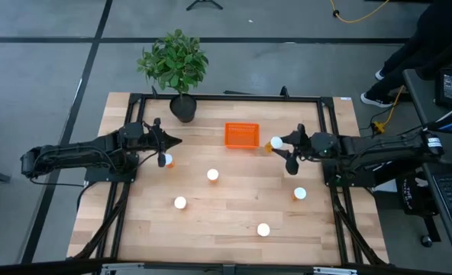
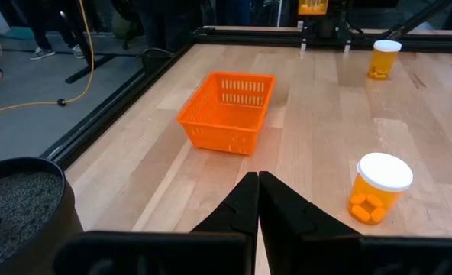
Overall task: Pick and place pill bottles into a basket
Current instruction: Put the orange pill bottle into the orange bin
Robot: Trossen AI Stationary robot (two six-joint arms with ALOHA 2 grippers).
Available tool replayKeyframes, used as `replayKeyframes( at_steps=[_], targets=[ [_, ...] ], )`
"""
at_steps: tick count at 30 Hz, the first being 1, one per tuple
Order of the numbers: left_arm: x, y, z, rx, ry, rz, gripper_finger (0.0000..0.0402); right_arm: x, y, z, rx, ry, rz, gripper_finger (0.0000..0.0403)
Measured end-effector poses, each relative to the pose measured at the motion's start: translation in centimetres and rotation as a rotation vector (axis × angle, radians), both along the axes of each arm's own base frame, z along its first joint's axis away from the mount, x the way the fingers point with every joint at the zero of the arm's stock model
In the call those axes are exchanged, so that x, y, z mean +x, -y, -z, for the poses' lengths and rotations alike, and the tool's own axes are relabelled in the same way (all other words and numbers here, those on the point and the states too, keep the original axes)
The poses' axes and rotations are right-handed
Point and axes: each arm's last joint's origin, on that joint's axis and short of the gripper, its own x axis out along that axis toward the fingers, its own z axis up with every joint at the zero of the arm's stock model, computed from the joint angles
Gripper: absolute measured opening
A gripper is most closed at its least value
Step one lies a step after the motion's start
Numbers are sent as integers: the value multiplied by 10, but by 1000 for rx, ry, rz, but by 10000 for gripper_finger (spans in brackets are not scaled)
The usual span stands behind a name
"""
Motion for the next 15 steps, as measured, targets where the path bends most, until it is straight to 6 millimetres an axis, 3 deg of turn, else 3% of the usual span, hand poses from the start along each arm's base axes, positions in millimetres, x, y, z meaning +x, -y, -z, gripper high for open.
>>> replayKeyframes(
  at_steps=[15],
  targets=[
    [0, 0, 0, 0, 0, 0, 6, 39, 24, 20, -47, 0, 145, 210]
  ],
)
